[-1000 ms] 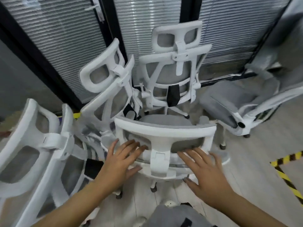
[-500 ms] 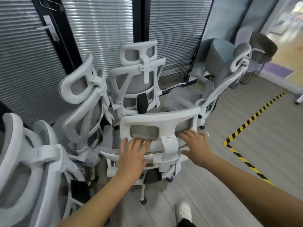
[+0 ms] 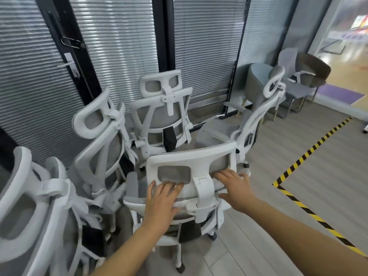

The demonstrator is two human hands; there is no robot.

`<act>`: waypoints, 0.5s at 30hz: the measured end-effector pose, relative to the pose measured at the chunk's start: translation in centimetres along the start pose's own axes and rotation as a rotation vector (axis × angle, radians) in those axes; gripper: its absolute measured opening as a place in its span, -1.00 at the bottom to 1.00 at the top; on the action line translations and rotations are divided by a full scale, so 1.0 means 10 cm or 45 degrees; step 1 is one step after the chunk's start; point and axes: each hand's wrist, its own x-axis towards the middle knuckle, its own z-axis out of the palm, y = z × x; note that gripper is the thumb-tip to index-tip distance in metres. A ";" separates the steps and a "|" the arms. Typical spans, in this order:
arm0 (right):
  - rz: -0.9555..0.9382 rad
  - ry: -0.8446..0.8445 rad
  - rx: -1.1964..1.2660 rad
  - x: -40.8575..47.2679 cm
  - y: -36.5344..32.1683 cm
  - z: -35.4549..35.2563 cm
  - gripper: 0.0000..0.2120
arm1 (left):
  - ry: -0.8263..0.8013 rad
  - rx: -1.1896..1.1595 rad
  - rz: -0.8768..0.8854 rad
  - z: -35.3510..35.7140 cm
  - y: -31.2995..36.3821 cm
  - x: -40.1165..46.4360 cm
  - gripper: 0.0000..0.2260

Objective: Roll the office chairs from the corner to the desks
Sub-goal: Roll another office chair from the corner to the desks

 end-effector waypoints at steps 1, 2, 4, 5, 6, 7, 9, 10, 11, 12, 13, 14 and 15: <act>-0.002 0.006 0.008 -0.04 0.06 -0.01 -0.41 | -0.001 0.005 -0.003 0.01 0.08 0.00 -0.29; -0.007 -0.007 0.004 -0.09 0.13 -0.04 -0.41 | -0.011 0.011 -0.006 0.02 0.16 -0.01 -0.29; -0.026 -0.034 -0.024 -0.18 0.29 -0.06 -0.41 | -0.024 0.020 0.003 0.03 0.33 -0.01 -0.27; -0.028 -0.040 -0.025 -0.24 0.38 -0.07 -0.41 | -0.030 0.026 0.009 0.03 0.42 0.00 -0.26; -0.026 -0.043 -0.015 -0.29 0.47 -0.07 -0.41 | -0.036 0.032 0.013 0.03 0.52 0.02 -0.26; -0.027 -0.043 0.000 -0.34 0.55 -0.08 -0.40 | -0.043 0.034 0.013 0.04 0.62 0.03 -0.25; -0.029 -0.033 0.024 -0.43 0.72 -0.08 -0.40 | -0.056 0.016 -0.002 0.06 0.80 0.06 -0.24; -0.026 -0.031 0.036 -0.47 0.79 -0.09 -0.40 | -0.066 0.003 -0.014 0.08 0.87 0.08 -0.24; -0.023 -0.030 0.043 -0.51 0.87 -0.10 -0.40 | -0.073 -0.009 -0.024 0.08 0.94 0.11 -0.24; -0.022 -0.025 0.045 -0.55 0.94 -0.10 -0.40 | -0.079 -0.023 -0.027 0.10 1.01 0.15 -0.26; -0.021 -0.014 0.048 -0.58 1.01 -0.10 -0.40 | -0.087 -0.035 -0.022 0.11 1.07 0.19 -0.28; -0.015 -0.006 0.063 -0.61 1.08 -0.10 -0.41 | -0.095 -0.038 -0.012 0.13 1.13 0.24 -0.29; -0.003 0.001 0.090 -0.64 1.15 -0.10 -0.41 | -0.105 -0.036 -0.005 0.14 1.19 0.30 -0.30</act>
